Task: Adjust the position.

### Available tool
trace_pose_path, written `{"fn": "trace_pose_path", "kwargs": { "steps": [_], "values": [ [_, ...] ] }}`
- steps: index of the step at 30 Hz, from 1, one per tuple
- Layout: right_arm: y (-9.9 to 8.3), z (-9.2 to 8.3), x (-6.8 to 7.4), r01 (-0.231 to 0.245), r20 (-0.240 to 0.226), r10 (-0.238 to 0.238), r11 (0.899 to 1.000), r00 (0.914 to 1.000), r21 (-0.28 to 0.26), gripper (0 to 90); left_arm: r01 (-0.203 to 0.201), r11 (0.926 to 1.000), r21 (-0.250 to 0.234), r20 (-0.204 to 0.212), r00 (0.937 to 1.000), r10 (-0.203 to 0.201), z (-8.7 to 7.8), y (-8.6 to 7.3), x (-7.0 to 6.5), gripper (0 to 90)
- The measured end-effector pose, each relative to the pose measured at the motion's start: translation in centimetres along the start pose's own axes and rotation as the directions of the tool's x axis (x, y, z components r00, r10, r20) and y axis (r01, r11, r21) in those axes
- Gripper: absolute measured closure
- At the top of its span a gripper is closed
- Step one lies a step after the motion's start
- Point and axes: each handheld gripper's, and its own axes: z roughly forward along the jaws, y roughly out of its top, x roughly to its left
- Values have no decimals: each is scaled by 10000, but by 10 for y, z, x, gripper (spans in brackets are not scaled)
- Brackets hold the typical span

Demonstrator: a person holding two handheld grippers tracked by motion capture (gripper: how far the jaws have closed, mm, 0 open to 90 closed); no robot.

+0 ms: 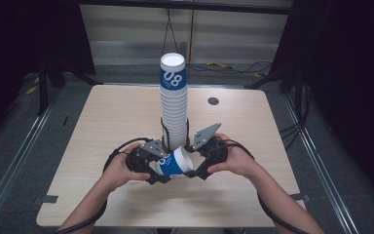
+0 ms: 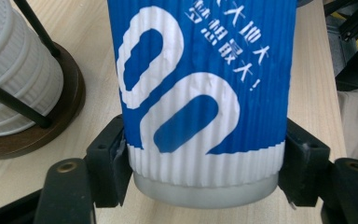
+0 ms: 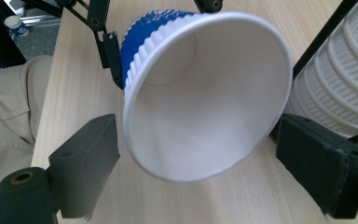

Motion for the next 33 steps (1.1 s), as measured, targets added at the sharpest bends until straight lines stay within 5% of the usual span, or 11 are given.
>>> {"fn": "trace_pose_path", "kwargs": {
  "steps": [23, 29, 33],
  "values": [
    [7, 4, -1, 474, -251, -483, 9983, 9985, -352, 148, -188, 9993, -325, 252, 9995, 196, 1, -2, -1, 305],
    [7, 3, -2, 483, -177, -487, 9986, 9987, -207, 157, -87, 10000, -26, -109, 9999, 87, 3, 1, -2, 291],
    [5, 0, -4, 350, -127, -352, 9993, 9993, -143, 161, 72, 9994, 353, -473, 9989, -56, 4, 0, 0, 194]
  ]
}}
